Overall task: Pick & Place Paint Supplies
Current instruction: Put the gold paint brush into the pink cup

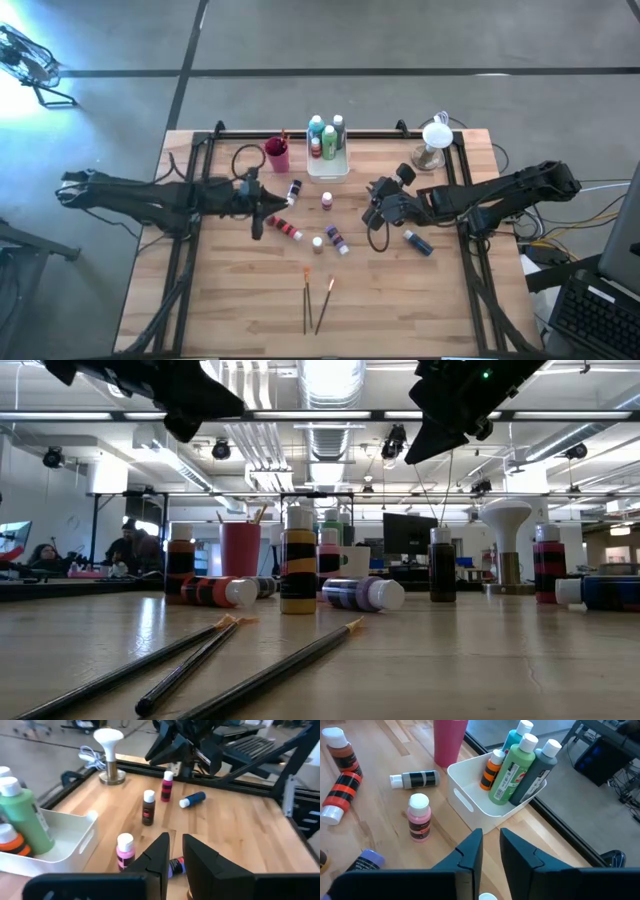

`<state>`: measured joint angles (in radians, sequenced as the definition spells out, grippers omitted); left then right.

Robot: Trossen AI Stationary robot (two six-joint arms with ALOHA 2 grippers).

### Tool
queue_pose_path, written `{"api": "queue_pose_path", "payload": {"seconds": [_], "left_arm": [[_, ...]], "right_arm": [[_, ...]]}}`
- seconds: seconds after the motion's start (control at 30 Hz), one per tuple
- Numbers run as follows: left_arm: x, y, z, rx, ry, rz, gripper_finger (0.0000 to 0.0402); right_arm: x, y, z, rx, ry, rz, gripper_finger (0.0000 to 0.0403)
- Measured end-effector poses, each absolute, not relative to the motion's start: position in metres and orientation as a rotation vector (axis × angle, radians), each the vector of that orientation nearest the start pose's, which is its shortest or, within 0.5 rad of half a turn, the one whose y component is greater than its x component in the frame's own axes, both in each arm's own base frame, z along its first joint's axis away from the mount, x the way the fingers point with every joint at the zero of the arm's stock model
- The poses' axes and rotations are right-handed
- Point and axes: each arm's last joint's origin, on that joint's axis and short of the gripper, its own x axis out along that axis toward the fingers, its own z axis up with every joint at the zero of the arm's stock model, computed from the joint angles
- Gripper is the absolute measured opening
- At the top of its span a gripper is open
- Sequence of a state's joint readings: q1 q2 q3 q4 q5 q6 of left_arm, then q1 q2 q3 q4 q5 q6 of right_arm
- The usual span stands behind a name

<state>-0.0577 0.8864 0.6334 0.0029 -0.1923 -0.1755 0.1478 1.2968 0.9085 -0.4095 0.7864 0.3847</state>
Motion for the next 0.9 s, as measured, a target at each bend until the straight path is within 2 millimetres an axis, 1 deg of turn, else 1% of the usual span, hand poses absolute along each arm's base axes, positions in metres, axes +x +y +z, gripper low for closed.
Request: {"api": "queue_pose_path", "payload": {"seconds": [0.23, 0.47, 0.6, 0.77, 0.9], "left_arm": [[0.196, -0.033, 0.279, -0.078, 0.228, 0.247, 0.0048], [0.194, -0.051, 0.273, -0.092, 0.274, 0.185, 0.0048], [0.191, -0.054, 0.268, -0.114, 0.323, 0.179, 0.0048], [0.188, -0.053, 0.26, -0.171, 0.399, 0.207, 0.0048], [0.186, -0.054, 0.255, -0.217, 0.455, 0.185, 0.0054]], "right_arm": [[0.262, 0.018, 0.255, -0.015, 0.599, -0.726, 0.0052], [0.262, 0.018, 0.254, -0.006, 0.6, -0.722, 0.0067], [0.263, 0.019, 0.254, -0.006, 0.614, -0.694, 0.0082], [0.263, 0.02, 0.254, -0.029, 0.634, -0.658, 0.0103], [0.264, 0.023, 0.253, 0.017, 0.664, -0.557, 0.0122]]}}
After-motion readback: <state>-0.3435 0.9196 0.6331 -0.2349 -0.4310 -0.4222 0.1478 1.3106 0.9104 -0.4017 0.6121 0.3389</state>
